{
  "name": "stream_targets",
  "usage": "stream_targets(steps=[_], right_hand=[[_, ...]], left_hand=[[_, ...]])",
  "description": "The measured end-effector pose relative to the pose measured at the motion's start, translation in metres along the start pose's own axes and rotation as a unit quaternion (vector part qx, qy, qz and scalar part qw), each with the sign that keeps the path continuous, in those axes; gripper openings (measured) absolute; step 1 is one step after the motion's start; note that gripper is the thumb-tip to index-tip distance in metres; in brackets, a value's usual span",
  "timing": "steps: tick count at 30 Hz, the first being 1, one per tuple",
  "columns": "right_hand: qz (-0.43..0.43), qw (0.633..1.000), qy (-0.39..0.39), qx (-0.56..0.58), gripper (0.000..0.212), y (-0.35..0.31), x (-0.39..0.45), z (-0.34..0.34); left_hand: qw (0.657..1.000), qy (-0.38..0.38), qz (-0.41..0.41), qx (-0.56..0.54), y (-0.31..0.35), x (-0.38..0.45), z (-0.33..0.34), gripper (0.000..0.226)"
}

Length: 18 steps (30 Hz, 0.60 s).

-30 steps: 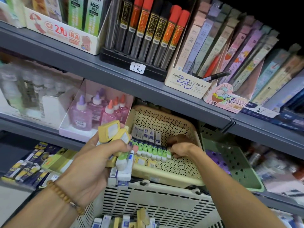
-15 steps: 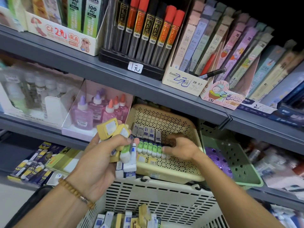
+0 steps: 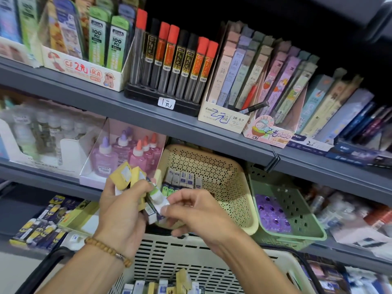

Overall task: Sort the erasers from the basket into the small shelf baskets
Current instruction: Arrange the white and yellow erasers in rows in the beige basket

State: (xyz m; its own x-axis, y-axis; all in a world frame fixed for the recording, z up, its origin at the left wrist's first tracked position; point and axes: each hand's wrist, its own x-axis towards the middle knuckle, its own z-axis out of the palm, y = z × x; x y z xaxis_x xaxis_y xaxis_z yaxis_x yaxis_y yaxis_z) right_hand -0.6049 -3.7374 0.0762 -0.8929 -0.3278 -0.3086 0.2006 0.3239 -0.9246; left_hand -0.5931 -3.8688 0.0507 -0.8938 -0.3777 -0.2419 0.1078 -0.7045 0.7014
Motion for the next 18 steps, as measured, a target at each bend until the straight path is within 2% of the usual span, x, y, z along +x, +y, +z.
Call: stream_targets(steps=[3,6,9,12,16,18], right_hand=[[0.019,0.992,0.049,0.117,0.009,0.007,0.008,-0.005],[-0.007,0.974,0.097,0.205,0.011,0.007,0.023,-0.026],[-0.010,0.973,0.208,0.102,0.010,0.013,0.051,-0.061],[0.018,0.956,0.292,0.001,0.006,0.023,0.090,-0.092],[0.026,0.938,0.312,-0.150,0.010,0.042,0.137,-0.117],[0.033,0.928,0.305,-0.212,0.010,0.047,0.147,-0.122]], left_hand=[[1.000,0.014,-0.001,0.010,0.003,0.004,-0.002,0.039],[1.000,0.007,-0.019,-0.001,0.004,0.009,-0.005,0.038],[0.999,-0.011,-0.037,-0.005,0.002,0.013,-0.008,0.040],[0.998,-0.032,-0.052,-0.008,0.002,0.015,-0.009,0.043],[0.997,-0.056,-0.059,-0.013,0.004,0.015,-0.009,0.063],[0.995,-0.070,-0.063,-0.019,0.005,0.016,-0.010,0.062]])
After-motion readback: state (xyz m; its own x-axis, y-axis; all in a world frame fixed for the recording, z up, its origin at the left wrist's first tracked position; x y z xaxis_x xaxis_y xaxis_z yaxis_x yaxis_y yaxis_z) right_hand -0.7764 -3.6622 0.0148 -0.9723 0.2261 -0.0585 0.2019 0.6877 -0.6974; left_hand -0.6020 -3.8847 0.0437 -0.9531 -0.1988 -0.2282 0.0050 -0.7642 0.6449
